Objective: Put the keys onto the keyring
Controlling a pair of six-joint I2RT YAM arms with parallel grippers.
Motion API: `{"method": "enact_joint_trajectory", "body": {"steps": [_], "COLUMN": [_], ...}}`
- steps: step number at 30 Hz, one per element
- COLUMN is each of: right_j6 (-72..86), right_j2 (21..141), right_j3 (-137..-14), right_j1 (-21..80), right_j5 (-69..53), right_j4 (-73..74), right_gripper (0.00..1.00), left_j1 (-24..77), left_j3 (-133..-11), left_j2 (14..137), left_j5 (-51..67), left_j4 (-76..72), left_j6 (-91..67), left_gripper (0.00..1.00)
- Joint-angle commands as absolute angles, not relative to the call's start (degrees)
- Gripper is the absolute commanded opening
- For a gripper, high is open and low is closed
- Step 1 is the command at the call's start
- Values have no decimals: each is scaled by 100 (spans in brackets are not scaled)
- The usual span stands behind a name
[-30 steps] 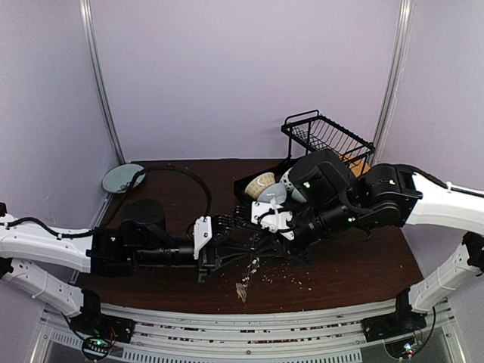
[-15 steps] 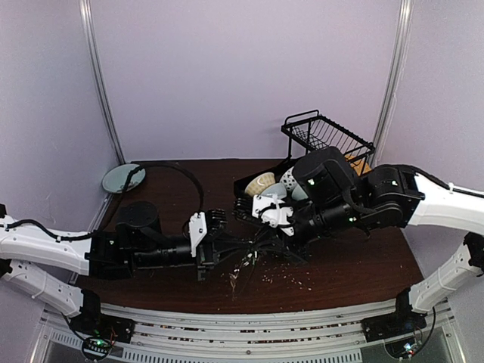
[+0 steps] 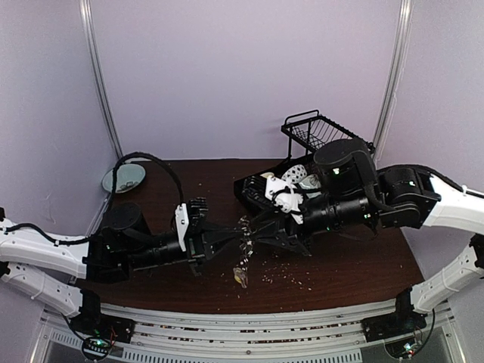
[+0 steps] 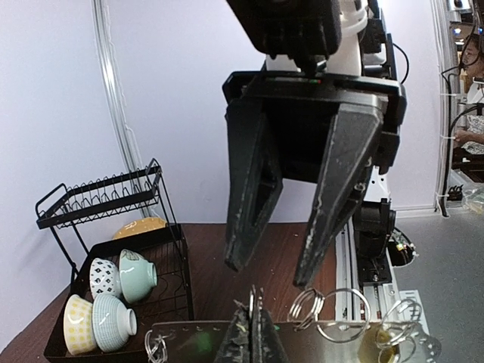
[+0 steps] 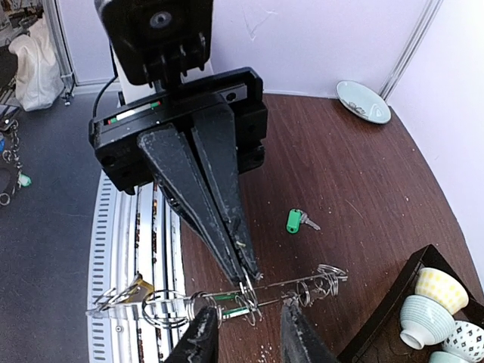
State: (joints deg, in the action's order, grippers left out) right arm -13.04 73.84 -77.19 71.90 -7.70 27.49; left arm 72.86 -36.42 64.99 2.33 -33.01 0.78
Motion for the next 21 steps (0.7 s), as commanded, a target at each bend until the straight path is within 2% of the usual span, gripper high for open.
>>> {"method": "enact_joint_trajectory", "body": {"steps": [1,4,7,17,21], "right_j6": [-1085,-919,-761,-950,-1002], "right_j2": [6939,6711,6676,7172,7242], "right_j3": [-7421,-7208,-7134,-7251,-7321], "right_j1": [7042,6783,6600,6596,6600], "right_j5": [-1126,-2024,-2712,-2887,-2852], "right_j4": [2271,1848,1535,1533,1633], "right_gripper": [33,33,29,27,21], "left_j1": [7269,7267,7275,7277,7277], "left_j3": [-3460,-3403,-3408,-3479,-3505], "left_j2": [6266,6217,6192,6298,6328], "left_j5": [429,597,739,713,721], "left_j4": [-4184,-4367,-4471,-4579,-4541], "left_j6": [-8,32,88,115,122], "left_gripper": [0,0,0,0,0]}}
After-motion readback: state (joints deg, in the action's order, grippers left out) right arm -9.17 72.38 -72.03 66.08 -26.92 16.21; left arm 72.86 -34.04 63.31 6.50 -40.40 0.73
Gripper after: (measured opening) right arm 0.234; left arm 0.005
